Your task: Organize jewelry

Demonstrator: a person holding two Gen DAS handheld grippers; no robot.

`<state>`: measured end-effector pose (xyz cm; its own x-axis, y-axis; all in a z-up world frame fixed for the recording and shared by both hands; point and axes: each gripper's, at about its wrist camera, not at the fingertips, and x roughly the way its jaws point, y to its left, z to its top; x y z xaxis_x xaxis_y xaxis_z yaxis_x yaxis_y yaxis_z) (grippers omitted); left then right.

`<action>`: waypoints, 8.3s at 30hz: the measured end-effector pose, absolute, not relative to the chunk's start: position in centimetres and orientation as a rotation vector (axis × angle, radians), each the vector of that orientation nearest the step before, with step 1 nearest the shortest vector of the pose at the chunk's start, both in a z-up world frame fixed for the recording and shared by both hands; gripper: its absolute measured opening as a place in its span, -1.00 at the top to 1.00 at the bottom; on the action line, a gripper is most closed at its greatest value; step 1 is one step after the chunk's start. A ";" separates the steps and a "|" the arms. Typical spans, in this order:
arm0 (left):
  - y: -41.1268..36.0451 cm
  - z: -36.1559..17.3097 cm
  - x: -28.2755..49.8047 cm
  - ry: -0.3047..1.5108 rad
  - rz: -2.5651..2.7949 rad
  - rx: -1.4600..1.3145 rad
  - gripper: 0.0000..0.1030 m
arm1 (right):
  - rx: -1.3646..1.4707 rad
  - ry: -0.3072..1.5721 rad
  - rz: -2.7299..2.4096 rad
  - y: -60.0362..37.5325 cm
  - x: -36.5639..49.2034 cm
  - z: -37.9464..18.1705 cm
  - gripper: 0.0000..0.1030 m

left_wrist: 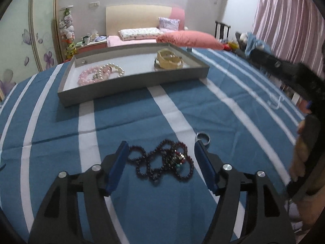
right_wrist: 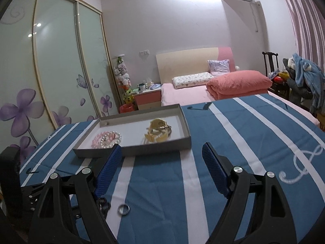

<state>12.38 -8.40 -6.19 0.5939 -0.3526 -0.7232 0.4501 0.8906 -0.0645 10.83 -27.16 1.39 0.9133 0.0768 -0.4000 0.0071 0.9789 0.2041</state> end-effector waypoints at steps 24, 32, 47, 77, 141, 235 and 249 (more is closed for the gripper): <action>-0.9 -7.0 18.0 0.893 -0.075 0.130 0.76 | 0.133 0.655 0.181 -24.0 10.6 -2.8 -0.13; 1.6 -6.9 18.3 0.893 -0.026 0.090 0.75 | 0.001 0.816 0.253 -20.5 11.3 -5.3 0.12; 1.7 -6.8 18.7 0.894 -0.029 0.085 0.75 | -0.086 0.869 0.242 -18.8 12.1 -5.6 0.56; 0.8 -5.5 17.8 0.825 -0.068 0.060 0.83 | 0.023 0.777 0.110 -23.3 13.7 -3.2 0.56; 0.2 -1.7 15.2 0.652 -0.093 0.092 0.83 | 0.105 0.570 0.126 -24.5 12.7 0.7 0.56; -6.8 -0.8 29.6 0.476 -0.166 0.015 0.81 | 0.041 0.459 0.138 -21.7 27.8 0.0 0.53; -4.6 -0.8 30.1 0.491 -0.143 -0.100 0.08 | 0.078 0.409 0.100 -22.7 27.4 0.3 -0.06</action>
